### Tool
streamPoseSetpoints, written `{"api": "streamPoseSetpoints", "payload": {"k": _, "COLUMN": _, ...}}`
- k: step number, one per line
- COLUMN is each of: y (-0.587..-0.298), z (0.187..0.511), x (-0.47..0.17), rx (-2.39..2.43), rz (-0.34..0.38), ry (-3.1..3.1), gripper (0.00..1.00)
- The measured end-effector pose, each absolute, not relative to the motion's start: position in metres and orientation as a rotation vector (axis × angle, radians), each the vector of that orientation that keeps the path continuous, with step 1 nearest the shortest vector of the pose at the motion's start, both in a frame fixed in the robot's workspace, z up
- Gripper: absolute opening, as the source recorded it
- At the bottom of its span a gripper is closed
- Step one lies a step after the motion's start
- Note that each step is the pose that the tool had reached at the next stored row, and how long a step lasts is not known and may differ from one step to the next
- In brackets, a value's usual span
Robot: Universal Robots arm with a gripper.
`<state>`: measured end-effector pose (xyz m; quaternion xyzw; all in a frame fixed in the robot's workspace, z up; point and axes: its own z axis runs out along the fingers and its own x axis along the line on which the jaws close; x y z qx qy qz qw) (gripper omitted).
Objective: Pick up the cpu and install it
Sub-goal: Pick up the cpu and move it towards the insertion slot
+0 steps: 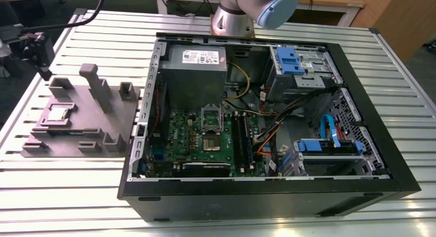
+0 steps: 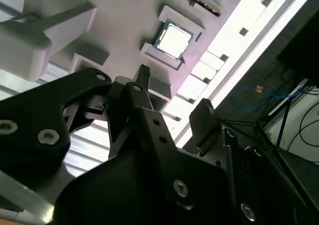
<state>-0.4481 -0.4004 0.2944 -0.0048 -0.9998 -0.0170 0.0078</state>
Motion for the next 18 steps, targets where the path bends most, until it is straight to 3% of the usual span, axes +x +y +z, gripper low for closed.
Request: {"api": "streamPoseSetpoints", "payload": {"k": 18, "y": -0.407, "z": 0.275, "x": -0.451, "rx": 0.059, "rz": -0.055, "ry": -3.125, "gripper": 0.59}}
